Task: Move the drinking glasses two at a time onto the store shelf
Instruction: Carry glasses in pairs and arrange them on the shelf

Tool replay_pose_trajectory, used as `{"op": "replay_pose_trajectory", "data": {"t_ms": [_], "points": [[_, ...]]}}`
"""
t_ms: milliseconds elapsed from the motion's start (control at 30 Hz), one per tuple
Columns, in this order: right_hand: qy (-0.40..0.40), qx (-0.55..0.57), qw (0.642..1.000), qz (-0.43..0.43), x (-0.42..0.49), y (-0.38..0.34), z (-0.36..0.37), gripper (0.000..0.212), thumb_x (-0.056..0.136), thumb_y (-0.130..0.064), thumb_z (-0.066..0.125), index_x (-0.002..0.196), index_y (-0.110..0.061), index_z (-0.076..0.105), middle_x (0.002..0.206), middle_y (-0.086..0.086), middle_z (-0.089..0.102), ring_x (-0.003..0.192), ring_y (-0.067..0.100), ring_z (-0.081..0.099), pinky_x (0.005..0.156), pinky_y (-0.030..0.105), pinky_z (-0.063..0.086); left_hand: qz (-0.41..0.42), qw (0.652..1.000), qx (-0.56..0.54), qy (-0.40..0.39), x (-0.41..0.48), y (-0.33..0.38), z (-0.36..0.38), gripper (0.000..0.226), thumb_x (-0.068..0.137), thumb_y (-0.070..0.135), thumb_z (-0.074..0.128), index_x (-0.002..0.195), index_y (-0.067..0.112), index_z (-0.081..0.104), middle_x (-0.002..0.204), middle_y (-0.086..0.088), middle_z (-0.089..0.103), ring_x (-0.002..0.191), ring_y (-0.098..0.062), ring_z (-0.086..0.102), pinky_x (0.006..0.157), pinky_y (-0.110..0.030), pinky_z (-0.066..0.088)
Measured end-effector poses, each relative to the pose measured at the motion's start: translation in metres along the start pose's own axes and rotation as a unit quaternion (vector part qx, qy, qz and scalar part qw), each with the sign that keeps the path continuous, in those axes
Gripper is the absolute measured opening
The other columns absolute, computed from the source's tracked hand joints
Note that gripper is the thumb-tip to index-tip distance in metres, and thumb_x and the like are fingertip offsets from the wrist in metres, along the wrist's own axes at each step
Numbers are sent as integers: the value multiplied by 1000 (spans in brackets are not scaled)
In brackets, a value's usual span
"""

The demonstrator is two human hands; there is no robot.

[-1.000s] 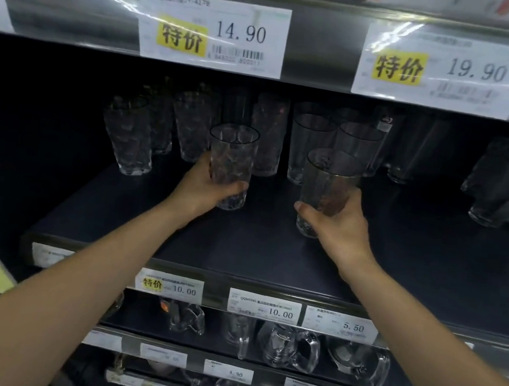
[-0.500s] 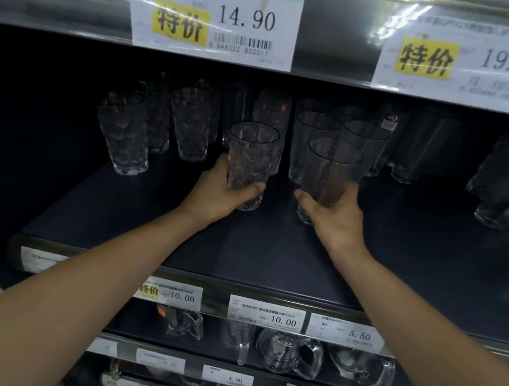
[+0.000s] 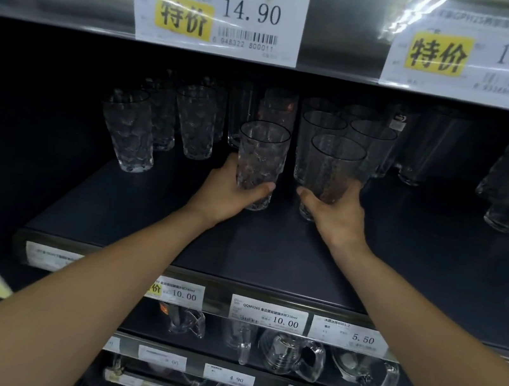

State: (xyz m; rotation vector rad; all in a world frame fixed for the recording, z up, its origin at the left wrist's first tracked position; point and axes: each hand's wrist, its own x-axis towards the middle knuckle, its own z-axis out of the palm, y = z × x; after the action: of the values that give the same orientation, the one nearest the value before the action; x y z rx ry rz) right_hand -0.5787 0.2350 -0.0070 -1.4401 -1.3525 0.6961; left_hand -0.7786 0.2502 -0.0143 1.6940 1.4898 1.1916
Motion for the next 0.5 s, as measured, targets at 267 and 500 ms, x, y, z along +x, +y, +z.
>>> {"op": "replay_pose_trajectory", "data": {"t_ms": [267,500], "points": [[0,-1,1000,-3,5,0,2,69,80,-40,80,133,-17,42,117,-9,54,106,8,53,86,16,39,-25,996,-8,83,-9,1,-9,53,82,33,78,124,18,51,105,13,60,92,1,58,75,-6,42],[0,-29,1000,-13,9,4,6,68,78,-42,80,129,-18,40,122,-5,55,107,10,54,84,17,41,-38,987,11,154,-15,-10,-35,58,82,35,77,128,13,50,113,4,63,102,-10,60,87,-19,45]]}}
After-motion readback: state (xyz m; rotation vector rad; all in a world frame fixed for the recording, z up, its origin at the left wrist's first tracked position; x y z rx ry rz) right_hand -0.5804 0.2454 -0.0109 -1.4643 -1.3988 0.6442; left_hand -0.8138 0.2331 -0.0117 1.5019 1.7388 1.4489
